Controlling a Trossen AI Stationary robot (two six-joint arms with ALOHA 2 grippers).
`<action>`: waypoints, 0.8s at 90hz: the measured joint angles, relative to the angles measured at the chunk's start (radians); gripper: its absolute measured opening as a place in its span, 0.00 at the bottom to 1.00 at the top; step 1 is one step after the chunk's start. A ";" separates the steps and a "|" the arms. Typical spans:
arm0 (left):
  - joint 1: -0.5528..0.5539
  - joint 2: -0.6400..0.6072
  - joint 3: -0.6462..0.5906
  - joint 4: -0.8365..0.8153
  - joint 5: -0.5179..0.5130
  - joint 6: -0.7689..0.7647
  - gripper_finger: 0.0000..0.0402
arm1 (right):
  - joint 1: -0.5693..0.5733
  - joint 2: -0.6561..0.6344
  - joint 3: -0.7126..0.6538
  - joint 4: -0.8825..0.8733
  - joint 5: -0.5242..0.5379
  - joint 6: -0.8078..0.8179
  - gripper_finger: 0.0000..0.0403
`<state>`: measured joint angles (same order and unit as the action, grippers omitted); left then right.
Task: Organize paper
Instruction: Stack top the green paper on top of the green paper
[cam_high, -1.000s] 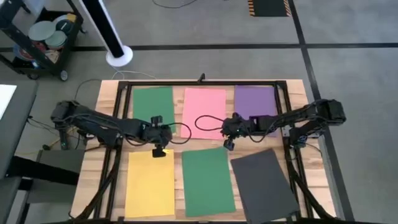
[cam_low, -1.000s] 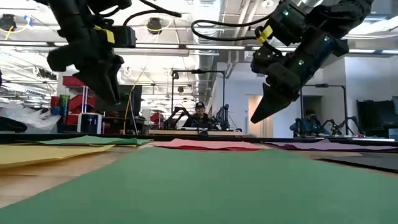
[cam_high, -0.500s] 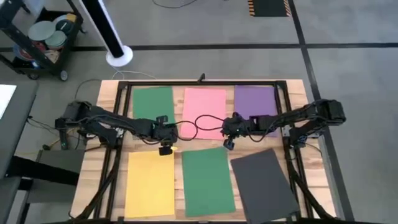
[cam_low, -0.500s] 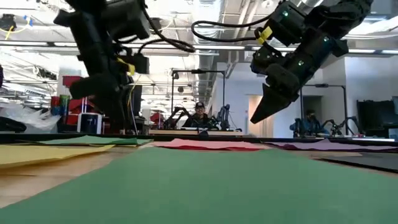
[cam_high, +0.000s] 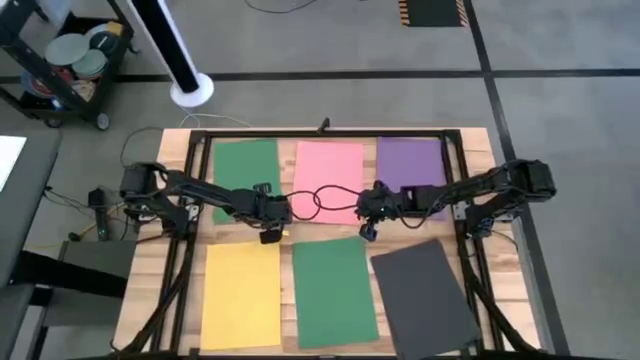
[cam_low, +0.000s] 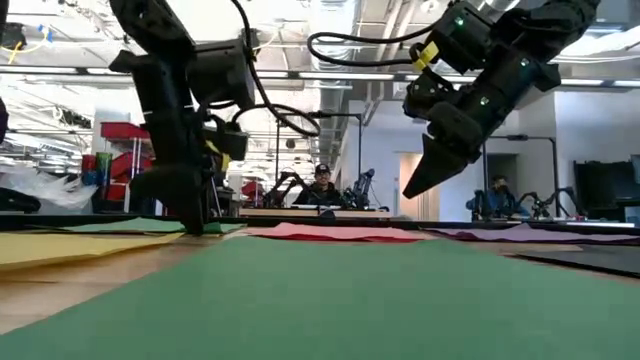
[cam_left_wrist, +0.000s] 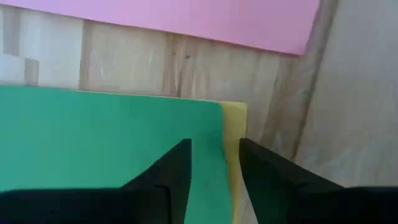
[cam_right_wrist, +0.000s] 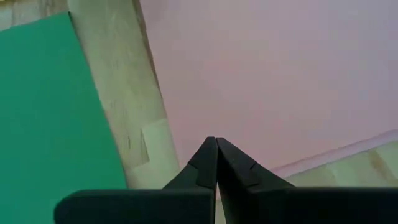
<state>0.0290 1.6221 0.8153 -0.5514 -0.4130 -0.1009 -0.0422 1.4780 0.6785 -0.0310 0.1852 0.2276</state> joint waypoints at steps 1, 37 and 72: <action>0.001 0.000 0.000 0.001 -0.001 0.000 0.26 | 0.000 0.000 0.000 0.000 0.000 0.000 0.00; 0.017 -0.136 -0.002 -0.083 0.094 -0.025 0.00 | 0.000 0.000 0.000 -0.002 0.000 0.001 0.00; -0.151 -0.396 -0.002 -0.063 0.409 -0.339 0.00 | 0.000 0.000 0.000 -0.021 0.000 0.000 0.00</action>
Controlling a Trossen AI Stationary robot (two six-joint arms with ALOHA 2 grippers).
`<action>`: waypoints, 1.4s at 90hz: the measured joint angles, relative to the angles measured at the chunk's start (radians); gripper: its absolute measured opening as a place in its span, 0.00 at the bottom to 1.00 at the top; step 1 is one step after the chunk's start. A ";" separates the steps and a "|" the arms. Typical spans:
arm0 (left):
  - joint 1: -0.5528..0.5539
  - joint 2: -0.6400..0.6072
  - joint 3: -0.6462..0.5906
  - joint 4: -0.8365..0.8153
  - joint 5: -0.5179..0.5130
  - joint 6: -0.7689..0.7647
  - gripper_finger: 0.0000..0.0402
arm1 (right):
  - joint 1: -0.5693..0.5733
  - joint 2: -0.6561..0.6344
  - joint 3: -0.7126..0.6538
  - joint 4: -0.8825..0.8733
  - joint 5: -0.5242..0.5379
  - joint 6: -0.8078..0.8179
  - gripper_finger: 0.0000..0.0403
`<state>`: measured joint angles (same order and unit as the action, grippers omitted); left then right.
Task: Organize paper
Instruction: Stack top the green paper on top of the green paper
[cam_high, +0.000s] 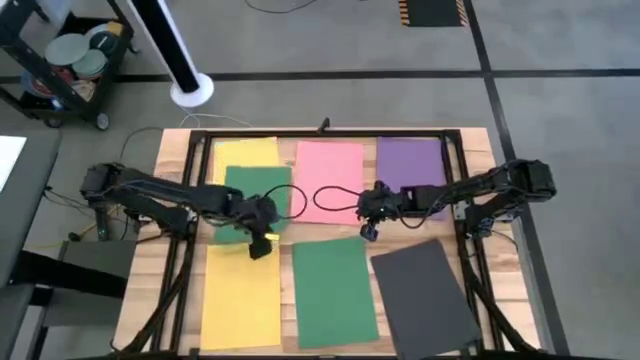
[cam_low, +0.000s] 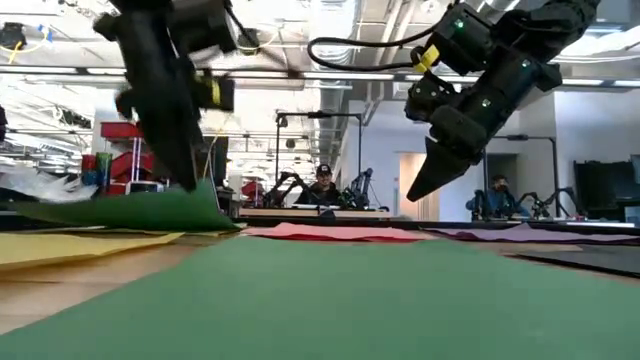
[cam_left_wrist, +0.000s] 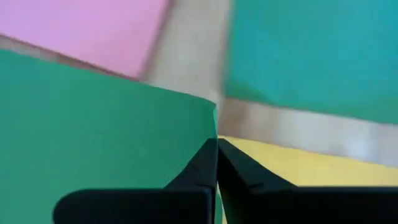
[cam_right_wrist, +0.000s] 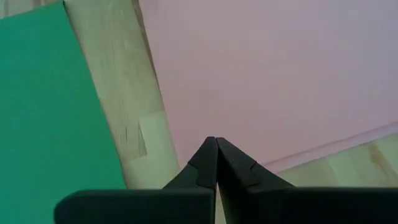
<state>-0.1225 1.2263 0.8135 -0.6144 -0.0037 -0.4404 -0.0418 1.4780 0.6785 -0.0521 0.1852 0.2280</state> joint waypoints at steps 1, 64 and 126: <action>-0.008 -0.006 0.000 0.005 0.000 -0.013 0.00 | 0.000 0.000 0.000 0.000 0.000 0.000 0.00; -0.375 0.195 0.001 0.653 -0.105 -0.332 0.00 | 0.000 0.000 0.000 0.003 0.000 0.001 0.00; -0.321 0.413 0.050 1.098 -0.215 -0.326 0.00 | 0.019 -0.159 0.001 -0.132 0.029 0.009 0.00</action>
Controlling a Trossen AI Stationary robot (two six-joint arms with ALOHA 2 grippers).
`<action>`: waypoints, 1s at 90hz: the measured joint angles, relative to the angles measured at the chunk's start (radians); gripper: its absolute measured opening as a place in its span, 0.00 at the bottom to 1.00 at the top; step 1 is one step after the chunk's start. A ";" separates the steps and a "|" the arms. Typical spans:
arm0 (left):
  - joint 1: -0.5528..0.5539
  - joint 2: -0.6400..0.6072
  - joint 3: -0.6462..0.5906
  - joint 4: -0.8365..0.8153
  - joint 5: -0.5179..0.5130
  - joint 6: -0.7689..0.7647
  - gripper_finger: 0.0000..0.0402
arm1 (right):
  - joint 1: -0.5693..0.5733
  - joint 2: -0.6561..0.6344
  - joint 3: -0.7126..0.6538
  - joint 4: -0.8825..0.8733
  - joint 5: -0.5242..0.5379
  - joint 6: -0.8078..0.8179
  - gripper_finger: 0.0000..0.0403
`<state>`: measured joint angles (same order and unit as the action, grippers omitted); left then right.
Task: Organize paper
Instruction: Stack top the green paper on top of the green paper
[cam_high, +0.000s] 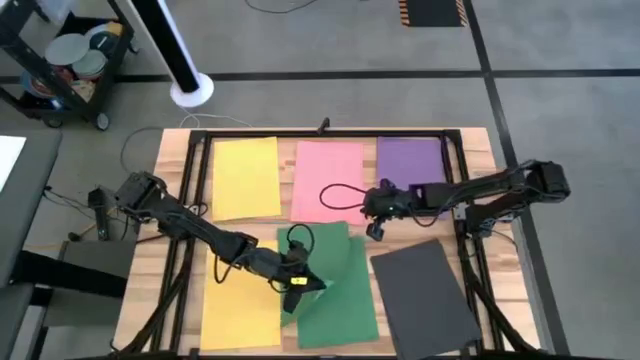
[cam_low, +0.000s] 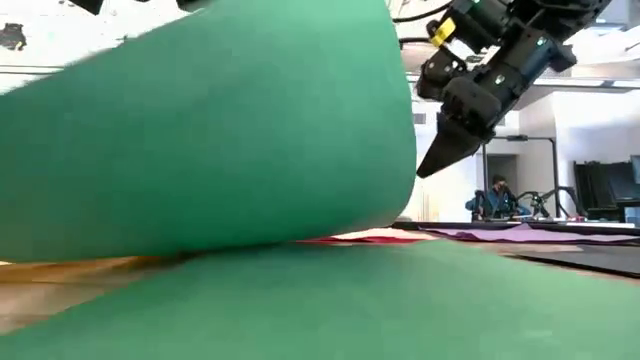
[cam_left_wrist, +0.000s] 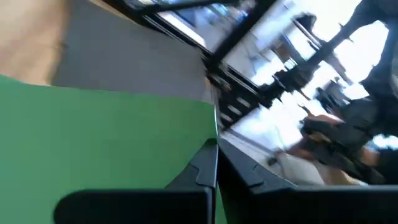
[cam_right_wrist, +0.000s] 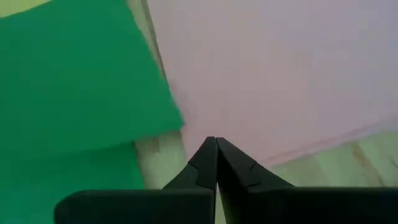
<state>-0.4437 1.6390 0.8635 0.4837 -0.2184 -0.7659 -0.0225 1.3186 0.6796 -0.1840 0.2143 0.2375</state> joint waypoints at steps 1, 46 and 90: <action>0.000 0.000 0.000 0.001 -0.006 -0.003 0.00 | 0.001 -0.006 0.000 -0.006 0.001 0.000 0.00; -0.118 0.000 0.000 0.025 -0.200 -0.112 0.00 | 0.002 -0.183 0.000 -0.149 0.021 0.000 0.00; -0.116 0.255 0.327 -0.076 -0.152 0.002 0.00 | 0.035 -0.182 0.000 -0.176 0.021 -0.002 0.00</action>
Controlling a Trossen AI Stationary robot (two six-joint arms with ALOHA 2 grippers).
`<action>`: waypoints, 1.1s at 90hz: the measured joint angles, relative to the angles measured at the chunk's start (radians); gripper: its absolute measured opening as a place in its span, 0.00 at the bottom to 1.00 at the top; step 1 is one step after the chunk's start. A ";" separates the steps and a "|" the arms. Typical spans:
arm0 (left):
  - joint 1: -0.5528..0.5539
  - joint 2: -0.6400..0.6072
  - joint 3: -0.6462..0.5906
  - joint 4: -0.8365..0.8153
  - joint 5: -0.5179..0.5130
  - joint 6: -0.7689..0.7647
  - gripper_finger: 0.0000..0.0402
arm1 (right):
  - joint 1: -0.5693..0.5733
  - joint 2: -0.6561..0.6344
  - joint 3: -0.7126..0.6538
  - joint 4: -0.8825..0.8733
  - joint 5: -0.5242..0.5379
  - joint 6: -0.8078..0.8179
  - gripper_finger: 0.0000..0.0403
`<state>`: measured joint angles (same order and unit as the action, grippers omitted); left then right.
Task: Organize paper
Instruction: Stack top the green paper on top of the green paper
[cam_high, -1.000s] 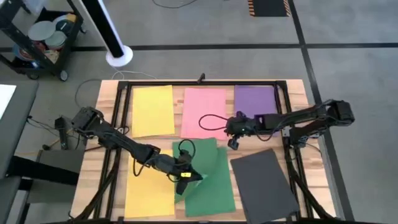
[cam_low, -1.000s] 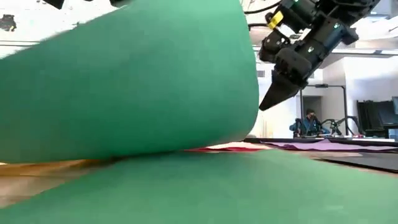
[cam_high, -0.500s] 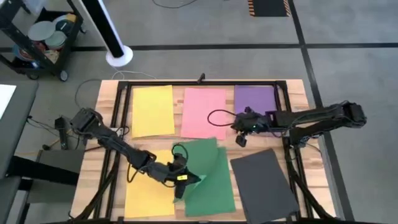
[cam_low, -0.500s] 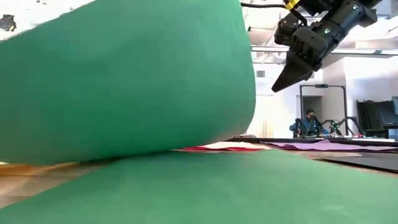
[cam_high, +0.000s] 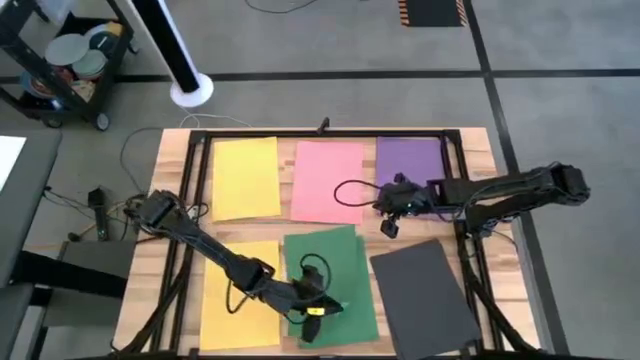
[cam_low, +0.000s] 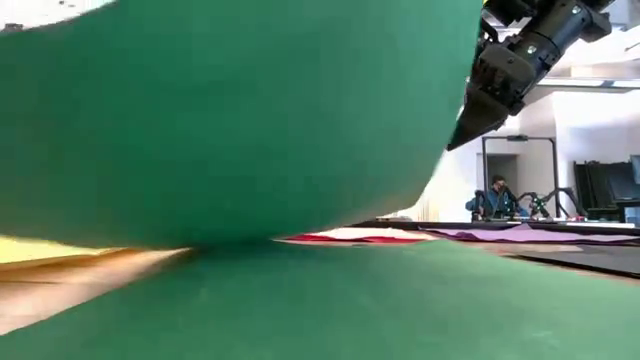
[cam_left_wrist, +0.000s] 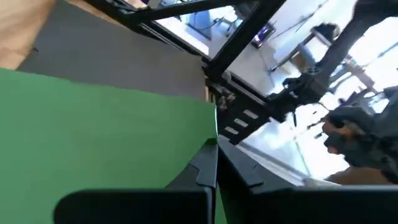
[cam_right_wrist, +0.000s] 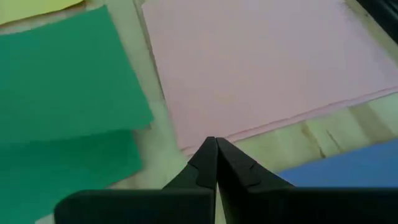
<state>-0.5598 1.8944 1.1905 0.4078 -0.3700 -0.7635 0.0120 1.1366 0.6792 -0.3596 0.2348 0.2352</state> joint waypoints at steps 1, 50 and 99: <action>0.000 0.005 0.005 0.000 0.000 0.000 0.00 | 0.003 0.000 0.000 -0.001 0.000 0.000 0.00; -0.009 0.138 0.136 -0.059 -0.197 -0.072 0.00 | 0.096 0.000 0.000 -0.008 0.000 0.027 0.00; -0.022 0.138 0.136 -0.163 -0.213 -0.117 0.00 | 0.106 0.000 0.000 -0.008 0.000 0.028 0.00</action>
<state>-0.5822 2.0319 1.3262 0.2444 -0.5827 -0.8805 0.1184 1.1366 0.6792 -0.3672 0.2348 0.2634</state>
